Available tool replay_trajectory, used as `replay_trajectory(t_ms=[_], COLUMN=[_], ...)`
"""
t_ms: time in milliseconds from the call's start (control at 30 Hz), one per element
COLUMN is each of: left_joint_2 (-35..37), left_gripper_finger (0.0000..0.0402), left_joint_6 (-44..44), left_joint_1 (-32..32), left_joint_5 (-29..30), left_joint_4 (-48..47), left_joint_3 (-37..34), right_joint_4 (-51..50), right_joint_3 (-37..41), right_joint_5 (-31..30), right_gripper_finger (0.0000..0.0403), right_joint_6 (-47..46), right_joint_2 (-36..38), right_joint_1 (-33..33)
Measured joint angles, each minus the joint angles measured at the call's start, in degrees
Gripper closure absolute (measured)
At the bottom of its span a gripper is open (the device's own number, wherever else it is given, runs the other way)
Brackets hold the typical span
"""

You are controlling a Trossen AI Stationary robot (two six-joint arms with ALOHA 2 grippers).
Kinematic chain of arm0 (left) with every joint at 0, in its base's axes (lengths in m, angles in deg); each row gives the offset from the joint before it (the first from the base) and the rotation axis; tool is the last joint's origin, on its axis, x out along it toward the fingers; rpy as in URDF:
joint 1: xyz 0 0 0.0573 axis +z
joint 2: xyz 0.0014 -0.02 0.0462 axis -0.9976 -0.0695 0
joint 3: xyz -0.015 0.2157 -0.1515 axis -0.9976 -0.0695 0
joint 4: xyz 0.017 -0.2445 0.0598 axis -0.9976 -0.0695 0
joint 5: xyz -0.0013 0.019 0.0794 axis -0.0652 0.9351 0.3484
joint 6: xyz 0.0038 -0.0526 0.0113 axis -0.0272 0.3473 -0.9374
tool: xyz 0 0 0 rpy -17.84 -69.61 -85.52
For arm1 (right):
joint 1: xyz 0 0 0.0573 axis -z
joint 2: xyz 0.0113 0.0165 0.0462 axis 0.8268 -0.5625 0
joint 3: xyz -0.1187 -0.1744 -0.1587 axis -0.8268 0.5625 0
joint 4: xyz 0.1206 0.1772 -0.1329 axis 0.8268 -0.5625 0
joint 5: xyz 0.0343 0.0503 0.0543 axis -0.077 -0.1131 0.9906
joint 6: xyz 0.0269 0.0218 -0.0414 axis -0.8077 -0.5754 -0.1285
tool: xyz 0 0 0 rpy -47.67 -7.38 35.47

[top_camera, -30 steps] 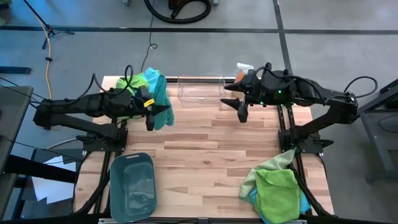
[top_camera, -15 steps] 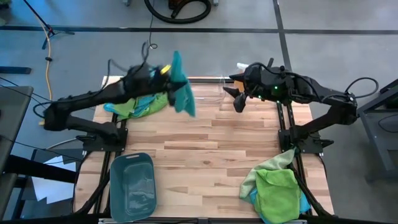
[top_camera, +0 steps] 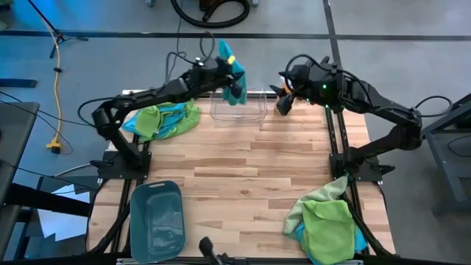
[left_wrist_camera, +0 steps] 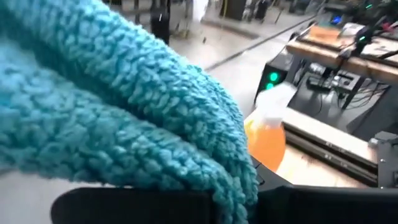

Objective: Sort microfiber towel by color & place in baskets
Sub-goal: Put the blue microfiber towel into the transparent bin

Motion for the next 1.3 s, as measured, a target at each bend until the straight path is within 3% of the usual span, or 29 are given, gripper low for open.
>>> replay_trajectory(t_ms=[233,433,567,900,1033,1300], left_joint_2=[-7.69,-12.68,-14.52,-18.35,-20.22,-21.62], left_gripper_finger=[0.0401,0.0401,0.0401,0.0401,0.0401,0.04], left_joint_6=[1.24,7.83,18.06,28.96,29.47,28.08], left_joint_1=[-1.47,-4.44,-5.27,1.11,2.84,3.12], left_joint_5=[11.45,11.33,11.35,-7.95,-11.42,-10.5], left_joint_4=[-0.55,-1.61,-6.95,-22.41,-27.14,-32.83], left_joint_3=[-1.11,-1.06,-0.78,5.17,8.04,9.22], right_joint_4=[0.01,0.01,0.11,2.83,3.24,3.24], right_joint_3=[0.01,0.01,0.01,0.03,0.03,0.03], right_joint_5=[0.43,0.54,0.63,0.81,2.19,3.31], right_gripper_finger=[0.0158,0.0158,0.0158,0.0158,0.0158,0.0158], right_joint_6=[1.53,0.06,-3.31,-8.22,-10.74,-11.15], right_joint_2=[0.0,0.0,0.0,0.0,0.0,0.0], right_joint_1=[4.76,7.46,8.57,8.8,8.63,8.36])
